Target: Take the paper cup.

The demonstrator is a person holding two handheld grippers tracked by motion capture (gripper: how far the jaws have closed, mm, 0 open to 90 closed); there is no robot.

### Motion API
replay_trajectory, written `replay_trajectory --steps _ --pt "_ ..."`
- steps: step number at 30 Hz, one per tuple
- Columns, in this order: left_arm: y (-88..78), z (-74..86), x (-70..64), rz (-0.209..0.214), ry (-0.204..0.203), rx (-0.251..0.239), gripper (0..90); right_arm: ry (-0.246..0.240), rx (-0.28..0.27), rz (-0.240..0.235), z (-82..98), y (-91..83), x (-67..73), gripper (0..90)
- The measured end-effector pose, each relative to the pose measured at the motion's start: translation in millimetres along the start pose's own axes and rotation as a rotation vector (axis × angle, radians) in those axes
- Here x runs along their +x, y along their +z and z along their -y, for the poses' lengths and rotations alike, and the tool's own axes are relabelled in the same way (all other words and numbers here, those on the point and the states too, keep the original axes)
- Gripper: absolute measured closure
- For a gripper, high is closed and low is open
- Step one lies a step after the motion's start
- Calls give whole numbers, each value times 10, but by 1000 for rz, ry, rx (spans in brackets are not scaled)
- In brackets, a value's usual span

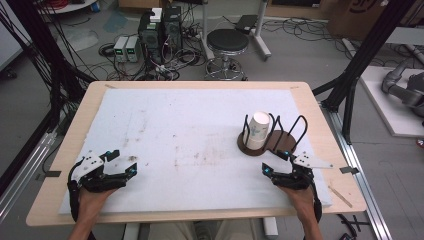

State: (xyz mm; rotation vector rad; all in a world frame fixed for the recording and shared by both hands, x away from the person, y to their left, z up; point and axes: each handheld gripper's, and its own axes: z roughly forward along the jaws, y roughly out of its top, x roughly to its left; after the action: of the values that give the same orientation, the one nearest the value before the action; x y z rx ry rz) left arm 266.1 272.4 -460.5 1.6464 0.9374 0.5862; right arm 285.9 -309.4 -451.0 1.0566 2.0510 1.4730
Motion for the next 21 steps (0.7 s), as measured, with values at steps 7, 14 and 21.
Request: replay_trajectory --steps 7,14,21 --pt "2 -1 3 5 0 2 142 -7 25 -15 -18 16 9 180" --pt "2 -1 3 3 0 2 142 -13 30 -15 -16 16 24 180" --pt "4 -2 5 1 -1 5 142 -23 21 -12 -62 -1 15 180"
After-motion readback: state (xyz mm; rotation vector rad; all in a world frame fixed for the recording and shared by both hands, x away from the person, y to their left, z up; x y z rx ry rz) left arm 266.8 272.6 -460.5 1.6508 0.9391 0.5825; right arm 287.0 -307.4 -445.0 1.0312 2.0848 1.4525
